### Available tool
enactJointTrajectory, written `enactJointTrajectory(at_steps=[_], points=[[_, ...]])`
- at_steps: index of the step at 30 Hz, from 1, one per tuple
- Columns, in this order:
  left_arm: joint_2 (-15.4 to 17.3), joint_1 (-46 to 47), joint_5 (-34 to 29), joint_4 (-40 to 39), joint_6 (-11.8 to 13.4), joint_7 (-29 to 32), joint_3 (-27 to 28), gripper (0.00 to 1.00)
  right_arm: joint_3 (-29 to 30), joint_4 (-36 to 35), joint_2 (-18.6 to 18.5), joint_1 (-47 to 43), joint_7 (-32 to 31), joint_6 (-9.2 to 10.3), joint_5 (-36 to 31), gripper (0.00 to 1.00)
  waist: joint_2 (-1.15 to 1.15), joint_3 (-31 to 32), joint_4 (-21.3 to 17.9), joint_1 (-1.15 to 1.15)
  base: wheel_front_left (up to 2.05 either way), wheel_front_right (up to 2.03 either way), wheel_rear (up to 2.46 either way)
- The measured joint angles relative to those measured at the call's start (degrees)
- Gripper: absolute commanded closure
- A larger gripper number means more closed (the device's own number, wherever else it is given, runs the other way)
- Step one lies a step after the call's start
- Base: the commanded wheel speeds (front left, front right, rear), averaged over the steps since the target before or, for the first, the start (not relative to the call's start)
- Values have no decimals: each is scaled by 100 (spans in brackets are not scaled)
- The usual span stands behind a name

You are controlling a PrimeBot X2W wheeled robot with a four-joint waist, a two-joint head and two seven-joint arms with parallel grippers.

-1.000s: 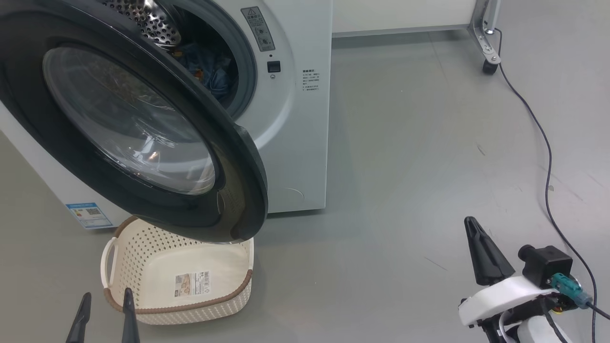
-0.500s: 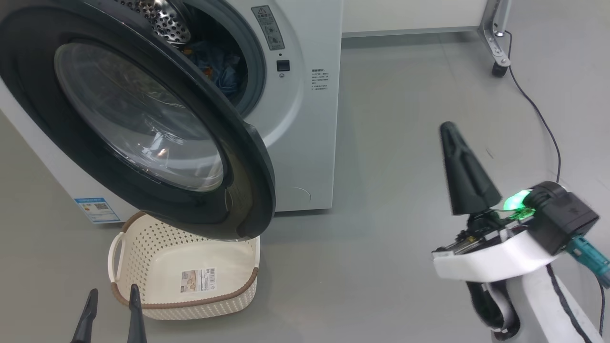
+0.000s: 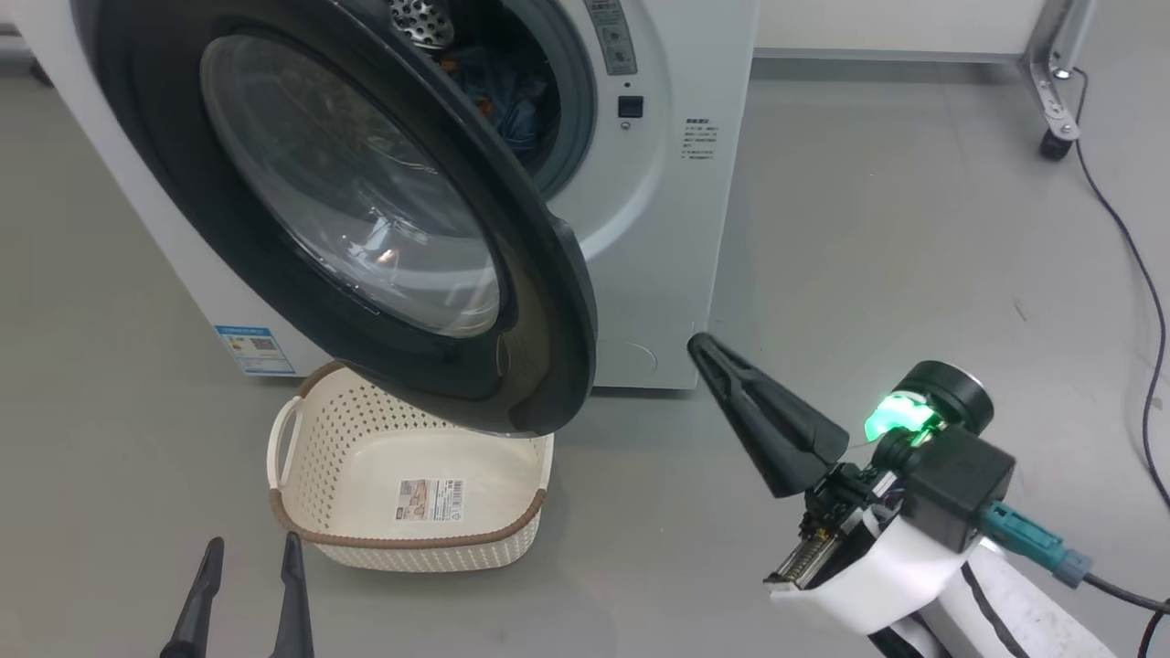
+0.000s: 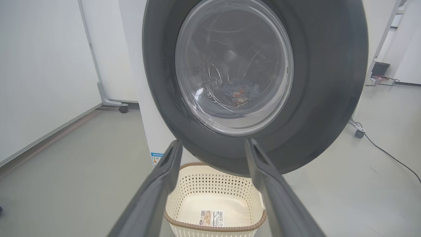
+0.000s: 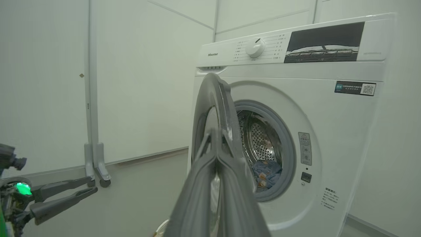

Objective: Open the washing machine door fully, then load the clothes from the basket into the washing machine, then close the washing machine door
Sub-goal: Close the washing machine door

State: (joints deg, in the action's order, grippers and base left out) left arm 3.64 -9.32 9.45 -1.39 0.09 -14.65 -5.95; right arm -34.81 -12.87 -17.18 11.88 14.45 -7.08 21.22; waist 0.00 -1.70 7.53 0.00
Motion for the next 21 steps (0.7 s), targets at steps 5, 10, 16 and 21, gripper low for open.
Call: enactJointTrajectory(at_steps=[5,10,16,21], points=[[-18,65,-1,-9,-55,0,-93,0,-514,181,-260,176,1,-1,0,100,0,-114,277,0,0,0,0],[-54,208,-2,-46,-103,0,-210,0,-723,420,-423,405,-9,-1,11,100,0,-273,558,0,0,0,0],[-81,355,-2,-144,-103,0,-365,0,-994,725,-522,773,-149,-1,67,100,0,-559,845,0,0,0,0],[-102,496,-1,-164,-103,0,-544,0,-1021,977,-567,1022,-209,-1,198,100,0,-844,1048,0,0,0,0]])
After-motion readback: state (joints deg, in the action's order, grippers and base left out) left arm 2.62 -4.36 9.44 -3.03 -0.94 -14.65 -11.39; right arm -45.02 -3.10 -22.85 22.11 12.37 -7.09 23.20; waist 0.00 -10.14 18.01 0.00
